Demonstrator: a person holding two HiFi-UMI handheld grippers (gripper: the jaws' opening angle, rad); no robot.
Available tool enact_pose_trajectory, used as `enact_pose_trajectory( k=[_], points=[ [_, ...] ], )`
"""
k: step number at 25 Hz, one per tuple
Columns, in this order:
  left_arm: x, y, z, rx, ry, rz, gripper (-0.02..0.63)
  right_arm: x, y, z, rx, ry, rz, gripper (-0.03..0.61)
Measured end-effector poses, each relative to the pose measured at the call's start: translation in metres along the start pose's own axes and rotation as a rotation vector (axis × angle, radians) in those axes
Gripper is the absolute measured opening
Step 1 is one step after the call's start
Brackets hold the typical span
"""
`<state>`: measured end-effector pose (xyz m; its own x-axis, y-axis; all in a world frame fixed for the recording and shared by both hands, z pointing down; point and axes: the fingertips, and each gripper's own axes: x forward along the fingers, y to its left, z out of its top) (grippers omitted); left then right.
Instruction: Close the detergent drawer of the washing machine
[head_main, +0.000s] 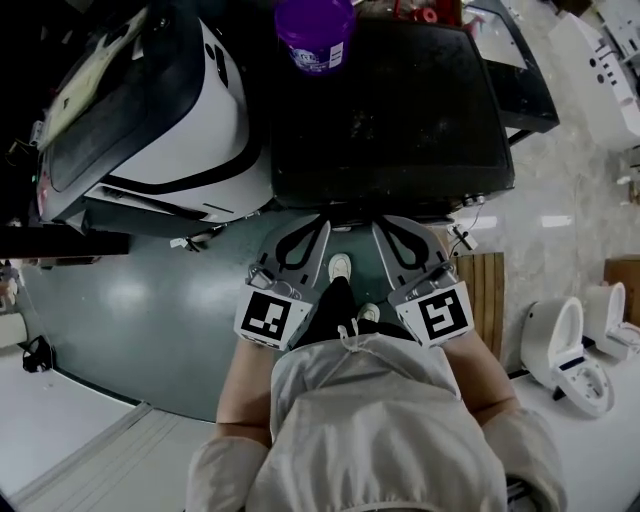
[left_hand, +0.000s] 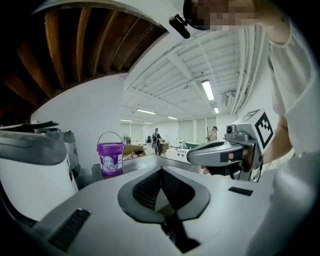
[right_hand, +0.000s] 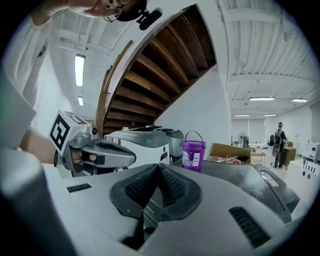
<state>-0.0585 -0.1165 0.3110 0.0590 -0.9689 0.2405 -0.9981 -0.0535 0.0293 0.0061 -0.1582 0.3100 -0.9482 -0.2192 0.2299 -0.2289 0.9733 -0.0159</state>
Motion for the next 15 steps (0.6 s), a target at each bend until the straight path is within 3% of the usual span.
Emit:
enact_pose_trajectory(
  k=[6, 11, 15],
  points=[
    [-0.015, 0.007, 0.040, 0.040, -0.035, 0.019, 0.020, -0.014, -0.014, 0.044, -0.066, -0.113, -0.005, 0.006],
    [-0.023, 0.017, 0.083, 0.055, -0.170, 0.027, 0.019, -0.019, -0.020, 0.075, -0.120, -0.148, -0.019, 0.006],
    [-0.028, 0.021, 0.098, 0.079, -0.193, 0.031, 0.020, -0.018, -0.023, 0.083, -0.113, -0.169, -0.026, 0.005]
  ],
)
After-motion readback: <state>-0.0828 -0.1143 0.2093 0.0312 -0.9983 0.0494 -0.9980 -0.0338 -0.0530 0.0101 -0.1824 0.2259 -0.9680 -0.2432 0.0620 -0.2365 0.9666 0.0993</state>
